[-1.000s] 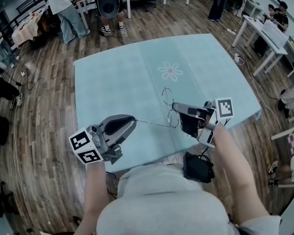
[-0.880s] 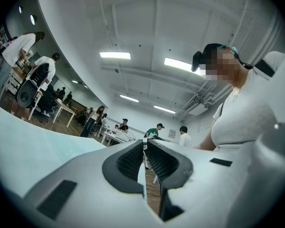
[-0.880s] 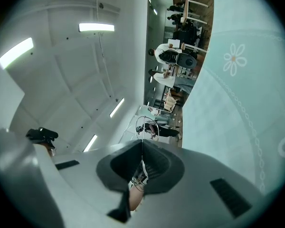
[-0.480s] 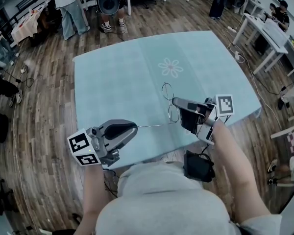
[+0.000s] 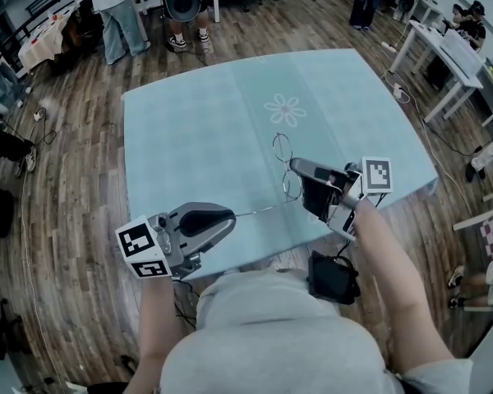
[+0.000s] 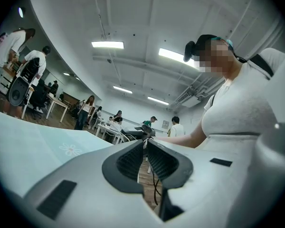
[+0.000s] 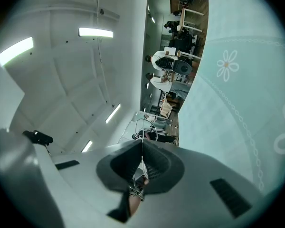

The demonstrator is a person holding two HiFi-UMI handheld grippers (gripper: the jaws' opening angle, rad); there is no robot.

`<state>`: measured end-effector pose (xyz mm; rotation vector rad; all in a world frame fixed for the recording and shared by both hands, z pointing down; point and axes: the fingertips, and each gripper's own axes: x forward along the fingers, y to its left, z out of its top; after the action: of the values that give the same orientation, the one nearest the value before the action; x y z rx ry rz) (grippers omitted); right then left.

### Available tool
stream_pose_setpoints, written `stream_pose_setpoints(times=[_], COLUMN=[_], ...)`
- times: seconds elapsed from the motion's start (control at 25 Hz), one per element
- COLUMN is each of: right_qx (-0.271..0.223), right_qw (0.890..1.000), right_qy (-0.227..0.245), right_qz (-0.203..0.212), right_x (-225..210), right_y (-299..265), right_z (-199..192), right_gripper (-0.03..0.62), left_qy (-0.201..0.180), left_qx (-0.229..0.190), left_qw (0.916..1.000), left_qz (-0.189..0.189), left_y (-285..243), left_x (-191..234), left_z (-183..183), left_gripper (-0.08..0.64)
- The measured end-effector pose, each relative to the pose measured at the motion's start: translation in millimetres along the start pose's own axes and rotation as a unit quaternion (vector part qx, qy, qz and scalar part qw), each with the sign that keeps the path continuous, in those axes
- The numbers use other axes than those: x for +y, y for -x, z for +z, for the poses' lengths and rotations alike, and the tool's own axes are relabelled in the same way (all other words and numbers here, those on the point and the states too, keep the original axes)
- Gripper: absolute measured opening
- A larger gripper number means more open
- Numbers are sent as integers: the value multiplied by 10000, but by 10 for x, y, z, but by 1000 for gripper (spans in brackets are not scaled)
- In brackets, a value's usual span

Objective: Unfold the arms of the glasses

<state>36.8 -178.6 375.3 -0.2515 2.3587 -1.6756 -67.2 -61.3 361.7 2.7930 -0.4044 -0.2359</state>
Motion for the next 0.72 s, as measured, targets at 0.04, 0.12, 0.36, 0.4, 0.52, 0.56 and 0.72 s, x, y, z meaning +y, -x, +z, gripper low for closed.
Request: stream_pose_setpoints(times=[0.04,0.12,0.36,0.4,0.52,0.56,0.72], right_qx=[7,40,108,128,186,193,229], right_qw=[10000,10000,9999,9998,9997,9996,9994], right_qy=[-9,-15,0,2,25,20,5], right_qz=[6,27,103,117,165,183,265], right_x=[1,4,39,53,88,98,120], right_y=[1,1,2,1,6,13,7], right_z=[-3,-17,-54,-61,-66,-63,-76], right_gripper=[11,11,11,11,11,11,11], left_qy=[-7,-14,-59,-57,-34,-20,-40], left_qx=[6,-3,-1,-13,10,24,-22], left_qw=[10000,10000,9997,9997,9994,9992,9976], left_qz=[19,59,230,244,333,399,689], left_y=[0,8,34,36,20,5,-12], left_x=[2,16,50,53,90,111,217], left_z=[0,2,-18,-13,-17,-22,-39], left_gripper=[37,37,37,38,118,162,247])
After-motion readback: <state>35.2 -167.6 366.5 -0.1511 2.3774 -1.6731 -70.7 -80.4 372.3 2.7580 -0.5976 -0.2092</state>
